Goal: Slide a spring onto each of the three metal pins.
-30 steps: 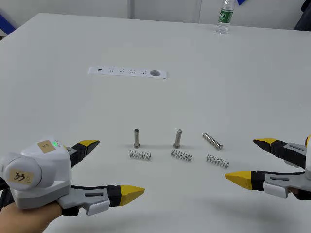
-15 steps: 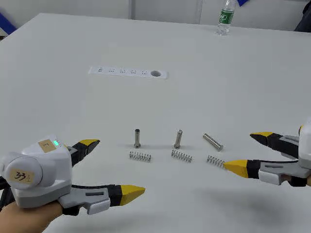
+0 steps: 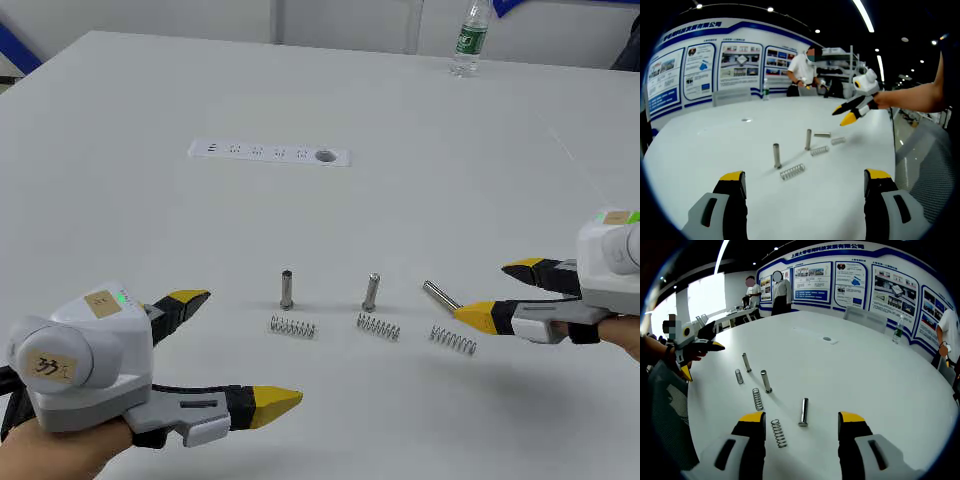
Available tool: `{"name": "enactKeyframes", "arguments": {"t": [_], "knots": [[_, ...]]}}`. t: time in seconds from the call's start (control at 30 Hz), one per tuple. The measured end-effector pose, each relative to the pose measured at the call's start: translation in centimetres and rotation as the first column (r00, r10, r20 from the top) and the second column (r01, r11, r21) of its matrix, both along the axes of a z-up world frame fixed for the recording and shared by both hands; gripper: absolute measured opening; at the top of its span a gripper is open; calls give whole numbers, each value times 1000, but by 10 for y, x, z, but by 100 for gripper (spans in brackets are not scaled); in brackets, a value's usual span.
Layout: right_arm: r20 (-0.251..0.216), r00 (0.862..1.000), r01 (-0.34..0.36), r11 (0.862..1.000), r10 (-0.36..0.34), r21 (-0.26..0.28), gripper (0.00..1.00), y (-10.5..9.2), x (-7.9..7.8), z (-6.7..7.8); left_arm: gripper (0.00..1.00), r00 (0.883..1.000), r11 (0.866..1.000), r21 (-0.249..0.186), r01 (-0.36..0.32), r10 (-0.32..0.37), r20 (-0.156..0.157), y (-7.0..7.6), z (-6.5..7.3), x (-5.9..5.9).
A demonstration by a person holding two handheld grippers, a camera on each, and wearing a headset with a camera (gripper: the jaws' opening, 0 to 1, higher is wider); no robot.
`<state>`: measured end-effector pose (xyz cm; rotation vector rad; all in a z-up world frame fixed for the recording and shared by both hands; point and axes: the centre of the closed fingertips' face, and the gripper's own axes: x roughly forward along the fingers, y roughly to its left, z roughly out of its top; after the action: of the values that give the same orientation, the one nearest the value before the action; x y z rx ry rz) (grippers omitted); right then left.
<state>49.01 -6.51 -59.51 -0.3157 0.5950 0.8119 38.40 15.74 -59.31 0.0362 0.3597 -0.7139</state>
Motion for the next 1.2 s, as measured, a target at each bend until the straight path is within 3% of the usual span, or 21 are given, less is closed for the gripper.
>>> {"name": "enactKeyframes", "arguments": {"t": [0.23,0.37,0.6,0.73,1.03,1.2], "knots": [[-26,1000,-2,999,0,-44,47,10,14,-6,100,1000,1000,2,-2,2,-3,0,-1,-1],[-44,999,-9,994,5,-110,40,14,21,-15,100,1000,1000,2,-3,3,-3,1,-1,-1],[-74,997,-22,988,11,-152,31,26,28,-25,100,1000,1000,2,-8,8,-5,2,-2,-1],[-129,991,-10,969,-22,-245,28,22,32,-42,100,1000,1000,1,-7,7,-7,1,-2,-1],[-138,990,-40,964,4,-262,22,32,38,-49,100,1000,1000,0,-6,6,-8,0,-2,-1],[-172,985,-57,958,9,-281,19,34,39,-57,100,1000,1000,0,-5,5,-10,0,-2,-2]]}}
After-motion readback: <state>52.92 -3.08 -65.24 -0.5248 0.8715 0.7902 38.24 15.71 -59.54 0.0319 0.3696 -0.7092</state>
